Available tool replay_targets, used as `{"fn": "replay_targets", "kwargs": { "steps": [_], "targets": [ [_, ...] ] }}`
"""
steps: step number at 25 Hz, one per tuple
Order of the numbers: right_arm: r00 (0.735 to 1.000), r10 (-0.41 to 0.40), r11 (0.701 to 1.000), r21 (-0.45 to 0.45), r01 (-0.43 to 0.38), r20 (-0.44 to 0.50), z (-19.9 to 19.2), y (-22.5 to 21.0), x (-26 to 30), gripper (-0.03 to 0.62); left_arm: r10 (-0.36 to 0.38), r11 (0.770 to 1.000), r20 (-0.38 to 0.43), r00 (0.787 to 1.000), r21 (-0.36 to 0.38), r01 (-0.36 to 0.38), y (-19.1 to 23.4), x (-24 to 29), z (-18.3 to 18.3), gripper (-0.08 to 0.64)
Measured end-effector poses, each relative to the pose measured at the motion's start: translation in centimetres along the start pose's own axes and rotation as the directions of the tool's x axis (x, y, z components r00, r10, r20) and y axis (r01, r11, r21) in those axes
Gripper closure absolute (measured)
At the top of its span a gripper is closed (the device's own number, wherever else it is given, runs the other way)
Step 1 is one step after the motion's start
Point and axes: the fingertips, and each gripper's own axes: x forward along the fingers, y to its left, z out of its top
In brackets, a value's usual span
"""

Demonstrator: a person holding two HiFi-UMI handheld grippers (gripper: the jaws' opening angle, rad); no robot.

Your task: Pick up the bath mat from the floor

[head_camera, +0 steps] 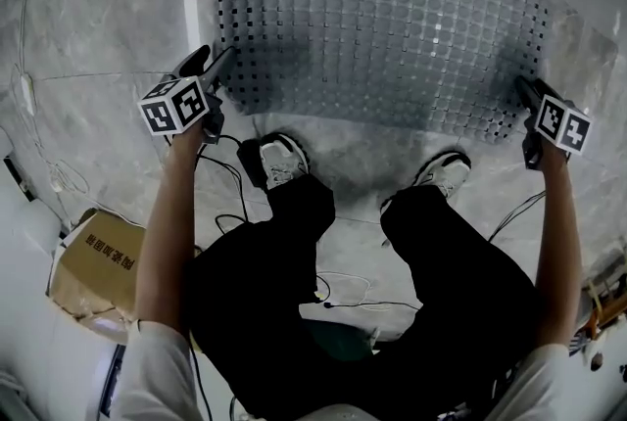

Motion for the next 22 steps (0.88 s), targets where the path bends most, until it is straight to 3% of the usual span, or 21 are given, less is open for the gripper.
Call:
{"fn": "replay_targets", "kwargs": {
  "steps": [6,13,19,22],
  "targets": [
    [1.000,-0.025,1.000,-0.005,0.025,0.000,0.1,0.0,0.1,0.380,0.029,1.000,-0.028,0.999,-0.002,-0.029,0.7,1.3,0.4,0.276],
    [1.000,-0.024,1.000,-0.011,0.024,-0.004,0.0,0.0,0.2,0.380,0.065,0.998,-0.007,0.998,-0.021,-0.065,1.0,1.5,0.6,0.278],
    [0.999,-0.036,0.999,-0.025,0.036,-0.014,0.0,0.1,0.1,0.380,0.124,0.989,-0.063,0.990,0.088,-0.119,0.6,2.0,0.3,0.328],
    [1.000,-0.008,0.999,-0.038,0.007,-0.015,0.3,0.7,0.0,0.414,0.139,0.987,-0.079,0.987,0.094,-0.131,0.5,2.0,0.5,0.336]
  ]
}}
